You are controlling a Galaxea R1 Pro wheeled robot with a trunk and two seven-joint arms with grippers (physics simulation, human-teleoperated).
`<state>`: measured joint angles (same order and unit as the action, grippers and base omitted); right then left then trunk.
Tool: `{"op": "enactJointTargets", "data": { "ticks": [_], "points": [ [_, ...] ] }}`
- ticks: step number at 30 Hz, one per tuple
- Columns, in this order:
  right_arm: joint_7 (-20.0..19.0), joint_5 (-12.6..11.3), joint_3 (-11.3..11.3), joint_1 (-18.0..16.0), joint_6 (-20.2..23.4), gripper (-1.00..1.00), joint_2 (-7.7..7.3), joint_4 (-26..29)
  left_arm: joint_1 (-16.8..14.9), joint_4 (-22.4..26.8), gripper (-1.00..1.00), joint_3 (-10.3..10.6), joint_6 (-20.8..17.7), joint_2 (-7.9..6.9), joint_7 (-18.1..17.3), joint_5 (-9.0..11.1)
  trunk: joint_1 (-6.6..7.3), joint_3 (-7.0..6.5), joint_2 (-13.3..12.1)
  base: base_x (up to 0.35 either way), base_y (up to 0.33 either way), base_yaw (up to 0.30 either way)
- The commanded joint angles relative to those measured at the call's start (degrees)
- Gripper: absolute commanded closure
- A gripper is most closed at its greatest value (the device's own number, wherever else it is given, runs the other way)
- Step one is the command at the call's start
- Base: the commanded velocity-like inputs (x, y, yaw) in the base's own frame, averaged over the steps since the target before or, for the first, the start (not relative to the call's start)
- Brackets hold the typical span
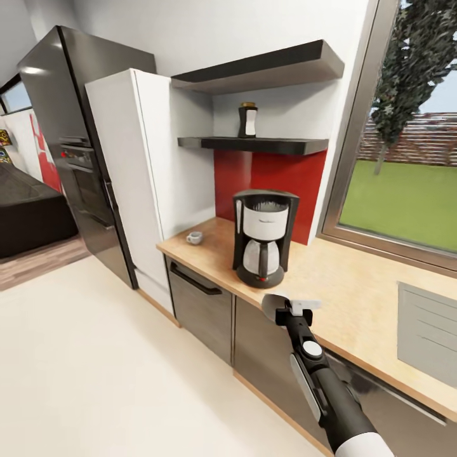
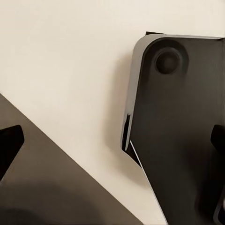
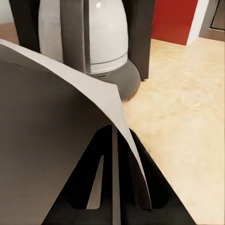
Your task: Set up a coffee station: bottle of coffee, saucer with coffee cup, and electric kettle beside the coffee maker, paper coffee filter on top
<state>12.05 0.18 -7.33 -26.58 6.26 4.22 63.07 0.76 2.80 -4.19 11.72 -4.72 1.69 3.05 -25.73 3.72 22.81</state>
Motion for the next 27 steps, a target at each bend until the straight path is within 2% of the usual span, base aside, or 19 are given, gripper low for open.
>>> {"op": "enactJointTargets", "data": {
  "ticks": [1, 9, 16, 27],
  "points": [
    [0.34, -0.18, -0.14, -0.05, 0.33, 1.00, -0.01, 0.10, 0.03, 0.10, -1.00, -0.38, 0.06, 0.04, -0.11, 0.20, -0.06, 0.11, 0.11, 0.191, 0.295, -0.051],
    [0.34, -0.18, -0.14, -0.05, 0.33, 1.00, -0.01, 0.04, 0.03, 0.10, -1.00, -0.38, 0.06, 0.13, -0.11, 0.20, -0.06, 0.11, 0.11, 0.188, 0.295, -0.215],
    [0.34, -0.18, -0.11, -0.05, 0.33, 1.00, -0.01, 0.04, 0.03, 0.10, -1.00, -0.38, 0.06, 0.14, -0.11, 0.20, -0.06, 0.11, 0.11, 0.039, 0.275, -0.264],
    [0.34, -0.18, -0.12, -0.05, 0.33, 1.00, -0.01, 0.04, 0.03, 0.19, -1.00, -0.38, 0.13, 0.02, -0.11, 0.19, -0.06, 0.11, 0.11, 0.006, 0.046, -0.265]
  ]
}}
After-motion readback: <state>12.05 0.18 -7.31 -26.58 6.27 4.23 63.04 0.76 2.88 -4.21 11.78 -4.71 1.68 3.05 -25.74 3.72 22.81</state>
